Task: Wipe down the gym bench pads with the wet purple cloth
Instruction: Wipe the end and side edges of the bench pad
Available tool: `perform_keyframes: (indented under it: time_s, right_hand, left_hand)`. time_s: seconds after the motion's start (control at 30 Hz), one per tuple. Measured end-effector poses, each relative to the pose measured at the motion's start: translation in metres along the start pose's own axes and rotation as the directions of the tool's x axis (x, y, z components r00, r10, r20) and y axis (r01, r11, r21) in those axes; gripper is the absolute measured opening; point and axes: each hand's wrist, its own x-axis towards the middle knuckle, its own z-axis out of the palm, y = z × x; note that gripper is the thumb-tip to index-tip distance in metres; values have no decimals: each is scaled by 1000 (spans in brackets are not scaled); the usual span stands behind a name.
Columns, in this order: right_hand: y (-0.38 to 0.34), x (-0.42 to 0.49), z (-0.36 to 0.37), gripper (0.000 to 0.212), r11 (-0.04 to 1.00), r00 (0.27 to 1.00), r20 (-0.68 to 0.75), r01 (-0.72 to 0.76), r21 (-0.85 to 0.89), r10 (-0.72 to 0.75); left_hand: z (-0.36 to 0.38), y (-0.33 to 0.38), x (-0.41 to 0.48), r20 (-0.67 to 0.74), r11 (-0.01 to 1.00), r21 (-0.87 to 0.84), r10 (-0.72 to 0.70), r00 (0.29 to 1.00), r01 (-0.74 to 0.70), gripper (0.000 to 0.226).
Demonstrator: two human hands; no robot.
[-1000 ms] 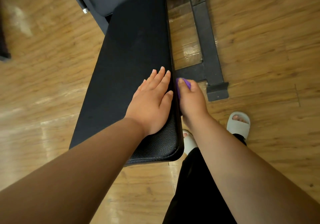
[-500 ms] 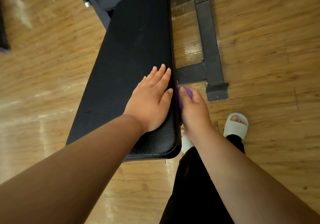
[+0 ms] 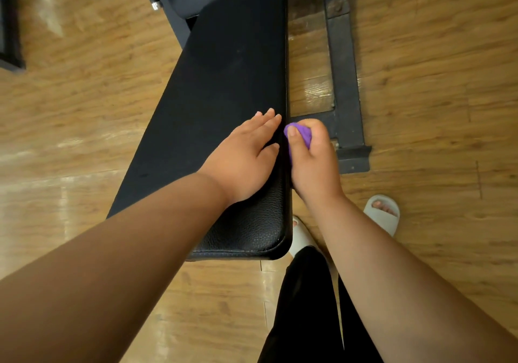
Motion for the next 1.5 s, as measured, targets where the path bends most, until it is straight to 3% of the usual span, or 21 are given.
perform_keyframes:
  time_s: [0.13, 0.37, 0.57, 0.73, 0.93, 1.13, 1.4, 1.5]
  right_hand:
    - [-9, 33, 8, 5, 999, 999, -8, -40, -26, 40]
    - [4, 9, -2, 4, 984, 988, 56, 152, -96, -147]
    - [-11, 51, 9, 6, 988, 997, 49, 59, -144, -53]
    - [-1, 13, -2, 3, 987, 992, 83, 110, -119, -100]
    - [-9, 59, 8, 5, 979, 996, 61, 74, -192, -63]
    - [0, 24, 0, 6, 978, 984, 99, 159, -133, -147]
    - [-13, 70, 13, 5, 991, 1000, 30, -4, -137, 8]
    - [-6, 45, 8, 4, 993, 1000, 27, 9, -119, -6]
  left_hand:
    - [-4, -4, 7, -70, 998, 56, -11, 997, 15, 50]
    - [2, -5, 25, -87, 997, 65, -24, 996, 30, 52]
    - [3, -8, 26, -117, 998, 46, -30, 993, 35, 51]
    - [4, -10, 26, -132, 1000, 3, -30, 991, 30, 50]
    - [4, -11, 26, -147, 1000, 14, -11, 989, 13, 50]
    - [5, -12, 28, -163, 1000, 11, -6, 987, 7, 49]
    - [5, -10, 28, -162, 999, 44, -15, 987, 22, 51]
    - [5, -10, 28, -165, 999, 49, -14, 986, 22, 50]
